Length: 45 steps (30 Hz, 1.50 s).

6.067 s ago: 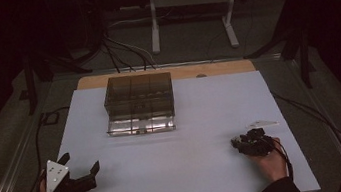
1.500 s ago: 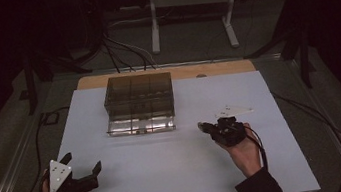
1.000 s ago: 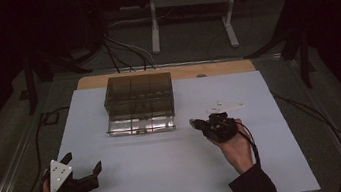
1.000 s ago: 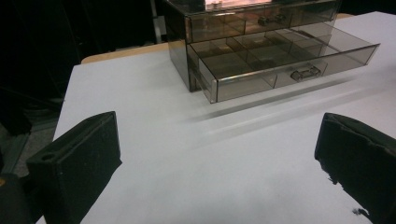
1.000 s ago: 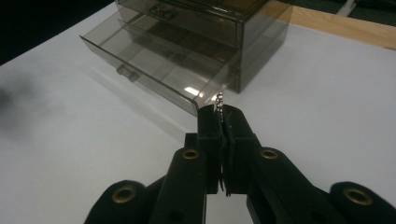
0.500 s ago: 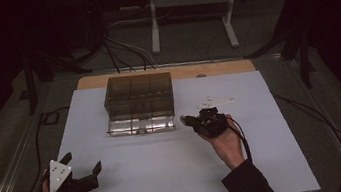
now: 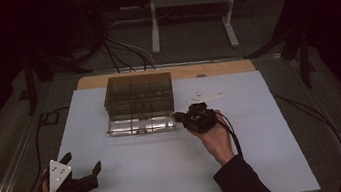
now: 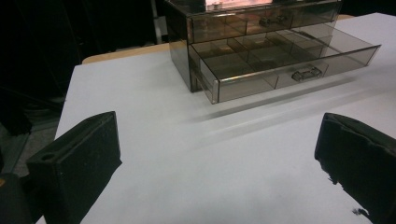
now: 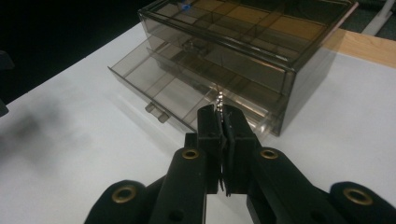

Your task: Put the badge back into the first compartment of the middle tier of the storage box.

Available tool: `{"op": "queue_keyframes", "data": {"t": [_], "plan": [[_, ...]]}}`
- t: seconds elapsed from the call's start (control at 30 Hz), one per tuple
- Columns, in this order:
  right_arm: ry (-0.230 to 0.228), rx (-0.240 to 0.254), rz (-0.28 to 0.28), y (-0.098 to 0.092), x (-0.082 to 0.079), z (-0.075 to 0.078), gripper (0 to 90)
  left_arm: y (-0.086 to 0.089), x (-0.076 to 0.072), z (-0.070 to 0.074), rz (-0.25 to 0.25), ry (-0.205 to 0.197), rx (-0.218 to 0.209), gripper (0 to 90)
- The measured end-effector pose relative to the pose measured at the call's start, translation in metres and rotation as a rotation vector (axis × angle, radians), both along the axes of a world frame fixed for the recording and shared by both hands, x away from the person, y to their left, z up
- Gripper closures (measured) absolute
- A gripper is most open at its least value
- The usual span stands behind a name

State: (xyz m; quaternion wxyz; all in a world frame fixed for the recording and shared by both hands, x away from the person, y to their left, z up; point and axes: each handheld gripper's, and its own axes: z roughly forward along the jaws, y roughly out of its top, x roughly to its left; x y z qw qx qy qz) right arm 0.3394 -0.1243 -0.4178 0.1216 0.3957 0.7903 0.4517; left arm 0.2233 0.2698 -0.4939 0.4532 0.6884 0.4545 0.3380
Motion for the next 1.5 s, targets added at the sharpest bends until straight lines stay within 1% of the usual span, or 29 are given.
{"op": "queue_keyframes", "data": {"t": [0.2,0.27,0.63,0.73,0.9,0.97,1.07,1.4,1.5], "plan": [[-0.007,0.002,0.014,0.010,0.003,0.002,87.7,-0.001,0.000,0.000,-0.003,0.000,0.001,1.0],[-0.009,-0.004,0.019,0.013,0.005,0.003,87.7,0.000,0.000,0.000,-0.002,-0.001,0.001,1.0],[-0.005,-0.006,0.043,0.028,0.013,0.000,87.7,-0.001,0.000,0.000,-0.004,-0.001,0.000,1.0],[0.000,0.001,0.047,0.031,0.016,-0.001,87.7,-0.001,0.000,0.000,-0.004,0.000,0.001,1.1],[-0.006,-0.005,0.060,0.037,0.019,-0.001,87.7,-0.001,0.000,0.000,-0.005,0.000,0.002,1.0],[-0.010,-0.010,0.064,0.039,0.021,0.000,87.7,-0.001,0.000,0.000,-0.005,-0.001,0.001,1.0],[-0.009,-0.001,0.065,0.041,0.023,0.000,87.7,-0.001,0.001,0.000,-0.005,0.000,0.002,1.1],[-0.013,0.004,0.066,0.045,0.029,-0.004,87.7,-0.001,0.001,0.000,-0.008,0.000,0.007,1.0],[-0.023,-0.007,0.069,0.048,0.030,-0.004,87.7,-0.001,0.001,0.000,-0.008,0.000,0.005,1.0]]}}
